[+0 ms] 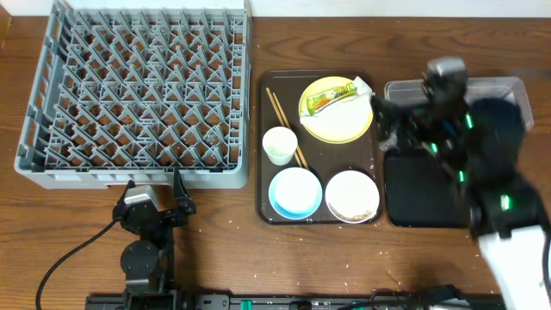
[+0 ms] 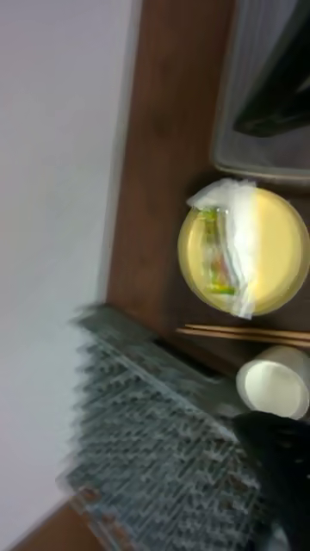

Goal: Sort waste into correct bins and load items into the dishwasher
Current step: 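Reach the right gripper to the yellow plate and grasp wrapper and napkin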

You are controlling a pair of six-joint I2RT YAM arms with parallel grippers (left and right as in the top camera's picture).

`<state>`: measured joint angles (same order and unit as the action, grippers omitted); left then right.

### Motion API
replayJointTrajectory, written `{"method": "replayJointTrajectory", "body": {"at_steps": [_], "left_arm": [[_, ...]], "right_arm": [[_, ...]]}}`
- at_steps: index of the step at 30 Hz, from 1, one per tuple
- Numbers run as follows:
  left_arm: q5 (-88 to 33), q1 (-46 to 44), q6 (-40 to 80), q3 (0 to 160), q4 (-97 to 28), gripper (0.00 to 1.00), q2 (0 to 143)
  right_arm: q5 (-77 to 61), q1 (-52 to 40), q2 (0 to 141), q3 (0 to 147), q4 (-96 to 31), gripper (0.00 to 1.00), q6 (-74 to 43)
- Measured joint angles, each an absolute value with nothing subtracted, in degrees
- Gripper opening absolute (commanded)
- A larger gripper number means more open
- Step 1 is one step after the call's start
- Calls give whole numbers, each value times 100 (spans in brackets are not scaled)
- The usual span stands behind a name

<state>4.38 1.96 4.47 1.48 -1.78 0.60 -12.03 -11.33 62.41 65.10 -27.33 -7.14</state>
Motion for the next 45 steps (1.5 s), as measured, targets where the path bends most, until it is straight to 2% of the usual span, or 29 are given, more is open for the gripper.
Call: {"method": "replayJointTrajectory", "body": {"at_steps": [6, 11, 13, 16, 20, 28, 33, 38, 42, 45], "left_arm": [[440, 196, 445, 148, -172, 92, 60], [440, 196, 447, 148, -172, 92, 60], [440, 196, 447, 148, -172, 92, 60], [443, 196, 447, 148, -172, 92, 60], [440, 196, 447, 148, -172, 92, 60], [440, 196, 447, 148, -172, 92, 60], [440, 196, 447, 150, -174, 91, 60], [440, 196, 447, 148, -172, 92, 60], [440, 196, 447, 148, -172, 92, 60], [440, 196, 447, 148, -172, 92, 60]], "right_arm": [[-1315, -1431, 8117, 8619, -4484, 99, -696], [-1649, -1481, 8967, 9004, -4425, 99, -794], [-1844, -1481, 9251, 9004, -4320, 90, -884], [-2012, -1503, 9609, 9004, -4084, 90, -1028], [-1470, -1712, 10127, 9006, -3959, 87, -2104], [926, -2451, 11074, 9006, -3929, 85, -4825], [1573, -2606, 11598, 9006, -3498, 82, -5557], [1813, -2600, 12154, 9006, -3284, 73, -5835], [1879, -2600, 12383, 9006, -3168, 53, -5913], [1903, -2600, 12460, 9006, -3114, 45, -5922]]}}
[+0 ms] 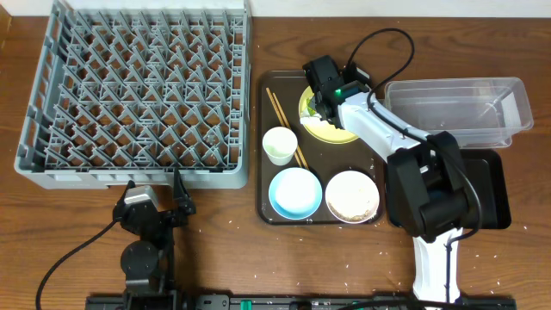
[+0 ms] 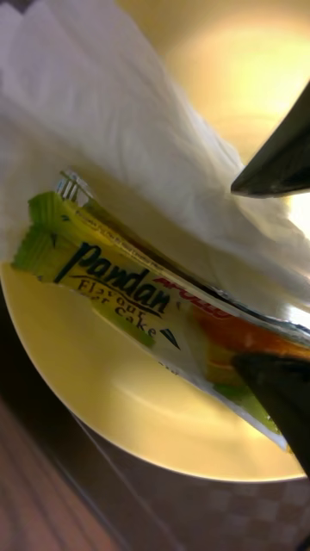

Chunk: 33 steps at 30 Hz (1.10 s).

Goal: Sort waste into correct bins and load items into the dishwasher
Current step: 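Reach the right gripper to the yellow plate and grasp wrapper and napkin, then carry the wrapper and napkin right and drop them into the clear bin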

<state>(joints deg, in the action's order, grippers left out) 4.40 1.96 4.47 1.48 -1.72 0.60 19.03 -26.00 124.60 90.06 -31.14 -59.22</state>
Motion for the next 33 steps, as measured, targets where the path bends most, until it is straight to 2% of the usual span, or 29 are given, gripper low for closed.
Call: {"method": "replayJointTrajectory", "body": {"at_steps": [9, 11, 13, 14, 23, 28, 33], "left_arm": [[440, 196, 447, 148, -172, 92, 60], [440, 196, 447, 148, -172, 92, 60], [440, 196, 447, 148, -172, 92, 60], [440, 196, 447, 148, -172, 92, 60], [440, 196, 447, 148, -174, 92, 60], [440, 196, 447, 148, -172, 92, 60], [440, 196, 447, 148, -172, 92, 60]], "right_arm": [[1986, -2600, 12672, 9017, -3026, 38, -5902], [1979, -2600, 12707, 9039, -3011, 27, -5887], [1981, -2600, 12717, 9052, -3013, 4, -5848], [1951, -2598, 12724, 9061, -3009, 1, -5876], [1793, -2596, 12523, 9080, -3168, 1, -5306], [1645, -2340, 11349, 9080, -3780, 1, -5127], [1675, -1564, 9813, 9240, -4440, 1, -5081]]}}
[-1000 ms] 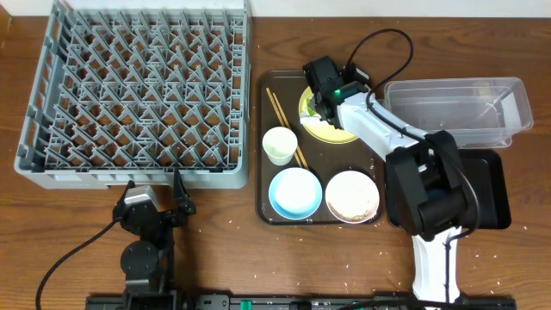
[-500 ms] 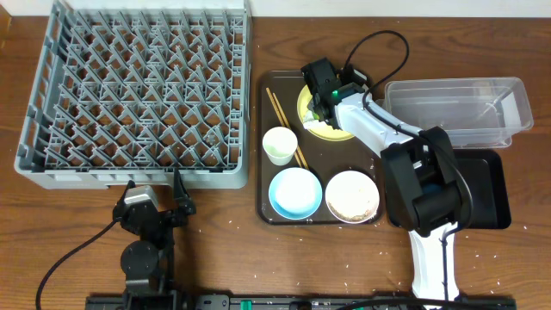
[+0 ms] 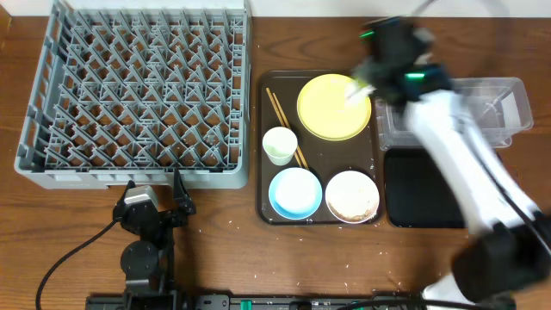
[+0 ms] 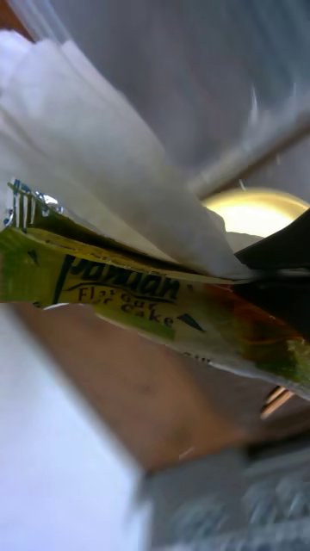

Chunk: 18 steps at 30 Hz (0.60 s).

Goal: Sort waste into correct bins and load items into the dishwasher
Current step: 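Carry the wrapper and napkin right and drop them into the clear bin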

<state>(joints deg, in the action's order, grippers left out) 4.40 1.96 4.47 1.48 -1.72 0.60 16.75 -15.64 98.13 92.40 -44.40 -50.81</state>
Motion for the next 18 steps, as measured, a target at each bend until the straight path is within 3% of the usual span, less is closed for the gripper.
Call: {"method": "replayJointTrajectory", "body": {"at_steps": [4, 12, 16, 18], "left_arm": [[440, 196, 445, 148, -172, 92, 60], [440, 196, 447, 148, -172, 92, 60], [440, 196, 447, 148, -172, 92, 60], [440, 196, 447, 148, -172, 92, 60]], "right_arm": [[1739, -829, 9400, 9312, -5061, 1, -5085], [1737, -43, 9904, 8772, -5258, 1, -5140], [1737, 141, 10042, 8425, -4934, 29, -5223], [1739, 187, 10073, 8348, -4805, 50, -5234]]}}
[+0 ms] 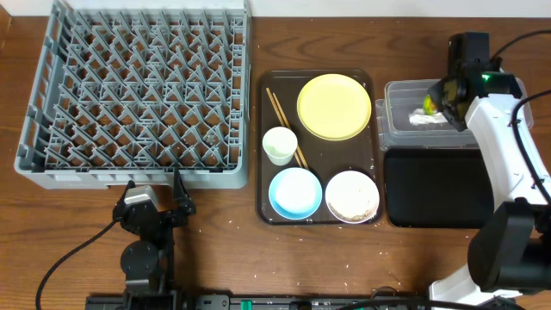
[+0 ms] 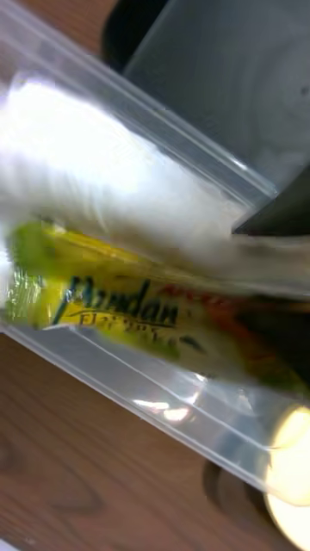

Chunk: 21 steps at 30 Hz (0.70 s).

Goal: Sort waste into correct bins and load items into the dishwasher
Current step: 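Carry the wrapper and napkin right and drop them into the clear bin, then move the right gripper to the pink rice bowl and grasp its rim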

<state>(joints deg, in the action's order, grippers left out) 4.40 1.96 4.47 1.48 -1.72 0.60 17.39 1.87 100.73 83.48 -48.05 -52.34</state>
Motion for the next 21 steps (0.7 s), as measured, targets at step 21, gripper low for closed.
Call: {"method": "replayJointTrajectory", "body": {"at_steps": [21], "left_arm": [[440, 196, 447, 148, -172, 92, 60]], "right_arm": [[-1181, -1020, 9264, 8715, -6206, 54, -2248]]}}
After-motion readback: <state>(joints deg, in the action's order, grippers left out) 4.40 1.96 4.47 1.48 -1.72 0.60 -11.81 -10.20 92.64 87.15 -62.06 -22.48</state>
